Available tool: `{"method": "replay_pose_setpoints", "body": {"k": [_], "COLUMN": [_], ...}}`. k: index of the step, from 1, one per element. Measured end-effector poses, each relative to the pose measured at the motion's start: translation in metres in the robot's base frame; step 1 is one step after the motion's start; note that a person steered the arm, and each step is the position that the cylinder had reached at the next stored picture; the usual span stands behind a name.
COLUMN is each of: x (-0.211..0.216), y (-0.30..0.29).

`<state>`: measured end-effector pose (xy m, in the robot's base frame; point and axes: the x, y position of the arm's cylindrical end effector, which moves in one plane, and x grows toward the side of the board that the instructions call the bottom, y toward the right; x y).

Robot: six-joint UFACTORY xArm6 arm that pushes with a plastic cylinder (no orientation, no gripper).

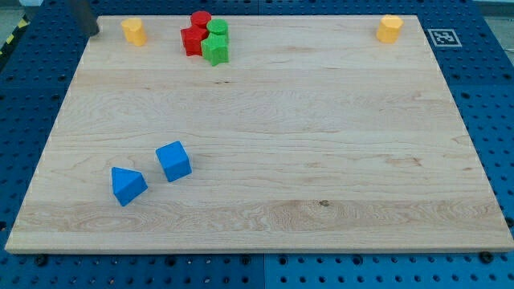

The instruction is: Place yellow heart and blue cube diagonal to each other

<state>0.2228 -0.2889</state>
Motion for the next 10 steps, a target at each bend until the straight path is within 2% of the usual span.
{"method": "replay_pose_setpoints", "body": {"k": [1, 2, 3, 4, 5, 6, 7, 8, 9, 10], "x": [0.03, 0.119, 0.159, 0.158, 0.133, 0.082, 0.037, 0.045, 0.082, 0.066], "y": [0.061, 0.13, 0.153, 0.092, 0.009, -0.016, 0.006, 0.062, 0.109, 0.078]}}
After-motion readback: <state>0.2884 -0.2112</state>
